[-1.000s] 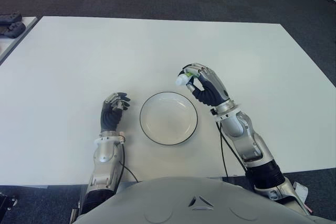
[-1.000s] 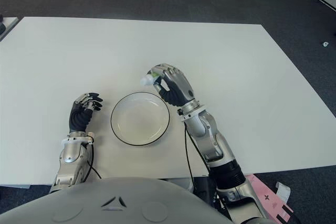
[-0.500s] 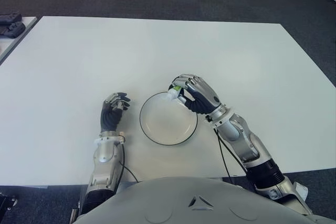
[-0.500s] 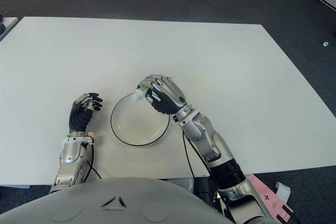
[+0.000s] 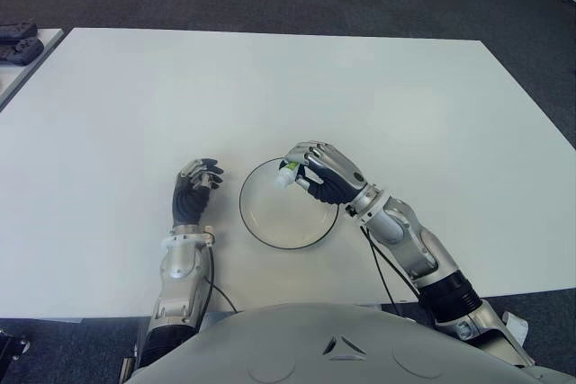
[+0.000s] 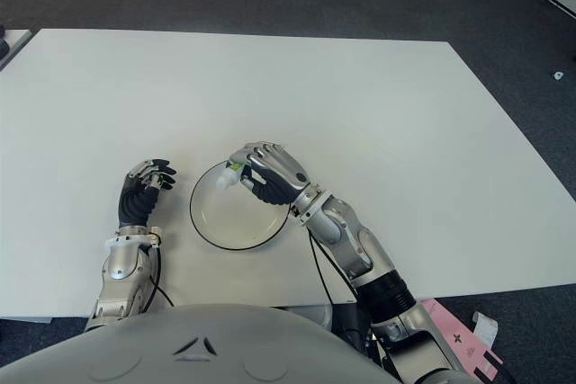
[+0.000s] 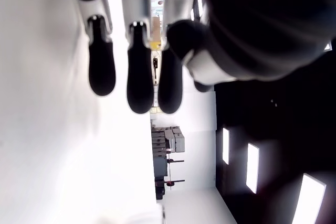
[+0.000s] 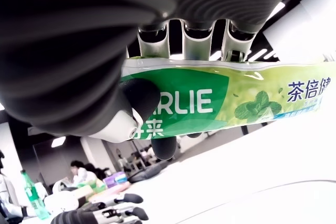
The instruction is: Put the toothpaste on the table into the plate.
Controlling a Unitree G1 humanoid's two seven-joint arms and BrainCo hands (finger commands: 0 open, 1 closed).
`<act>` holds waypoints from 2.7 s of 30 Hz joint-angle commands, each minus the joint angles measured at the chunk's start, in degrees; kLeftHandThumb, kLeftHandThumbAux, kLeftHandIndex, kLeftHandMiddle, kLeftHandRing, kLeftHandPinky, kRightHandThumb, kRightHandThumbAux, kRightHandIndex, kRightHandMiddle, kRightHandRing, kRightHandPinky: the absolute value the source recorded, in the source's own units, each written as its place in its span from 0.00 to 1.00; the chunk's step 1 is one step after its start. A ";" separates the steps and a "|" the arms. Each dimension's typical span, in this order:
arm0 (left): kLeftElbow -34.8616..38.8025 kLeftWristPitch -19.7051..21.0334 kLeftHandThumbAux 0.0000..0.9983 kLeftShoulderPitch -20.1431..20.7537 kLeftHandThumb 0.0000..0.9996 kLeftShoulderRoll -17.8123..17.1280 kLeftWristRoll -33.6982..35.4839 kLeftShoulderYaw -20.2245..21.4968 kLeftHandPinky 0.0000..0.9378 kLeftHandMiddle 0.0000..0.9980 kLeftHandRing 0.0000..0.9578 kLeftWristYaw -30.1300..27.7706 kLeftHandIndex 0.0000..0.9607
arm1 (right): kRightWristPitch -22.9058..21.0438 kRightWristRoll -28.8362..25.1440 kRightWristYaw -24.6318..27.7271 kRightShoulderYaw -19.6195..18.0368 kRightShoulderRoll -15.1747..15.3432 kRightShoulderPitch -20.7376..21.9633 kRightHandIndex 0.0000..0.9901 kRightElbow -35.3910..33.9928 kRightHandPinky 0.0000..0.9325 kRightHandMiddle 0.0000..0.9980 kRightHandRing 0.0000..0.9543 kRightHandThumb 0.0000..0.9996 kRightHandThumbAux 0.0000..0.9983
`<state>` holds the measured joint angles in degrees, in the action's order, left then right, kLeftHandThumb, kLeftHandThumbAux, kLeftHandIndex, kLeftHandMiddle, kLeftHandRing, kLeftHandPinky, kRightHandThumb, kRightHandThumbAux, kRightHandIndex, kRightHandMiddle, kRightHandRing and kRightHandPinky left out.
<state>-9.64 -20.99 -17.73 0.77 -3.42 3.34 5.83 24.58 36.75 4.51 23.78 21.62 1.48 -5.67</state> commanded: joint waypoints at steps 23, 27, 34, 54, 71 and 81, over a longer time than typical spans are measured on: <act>-2.44 0.62 0.68 -1.08 0.84 0.18 -0.55 -0.31 0.56 0.49 0.57 0.29 0.42 | -0.95 1.43 2.55 2.77 0.12 -0.66 0.40 9.15 0.95 0.56 0.92 0.85 0.68; -2.84 -0.14 0.68 -1.01 0.84 0.22 -0.55 -0.22 0.56 0.49 0.57 0.40 0.42 | -1.07 2.61 2.42 3.66 0.60 -1.31 0.40 9.79 0.95 0.56 0.92 0.85 0.68; -3.29 -0.82 0.68 -1.04 0.83 0.17 -0.70 -0.19 0.56 0.49 0.57 0.50 0.42 | -1.68 4.45 2.69 4.72 1.30 -2.00 0.40 10.03 0.95 0.56 0.92 0.85 0.68; -2.75 0.09 0.68 -1.36 0.83 0.22 -0.91 -0.12 0.56 0.49 0.57 0.46 0.42 | -1.58 3.18 3.00 4.98 2.15 -3.61 0.41 9.90 0.87 0.56 0.86 0.85 0.68; -2.48 0.06 0.68 -1.18 0.83 0.47 -0.44 -0.20 0.57 0.49 0.58 0.23 0.42 | 0.44 1.80 3.73 4.36 3.54 -3.25 0.01 8.51 0.03 0.01 0.02 0.35 0.32; -3.13 -0.58 0.68 -0.87 0.83 0.27 -0.50 -0.21 0.56 0.50 0.58 0.08 0.41 | -0.97 0.72 6.94 3.11 4.60 -4.39 0.00 3.77 0.00 0.00 0.00 0.25 0.25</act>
<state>-10.35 -22.90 -17.79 0.85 -3.87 3.38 5.91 24.69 38.64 9.84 27.53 25.54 -2.19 -1.42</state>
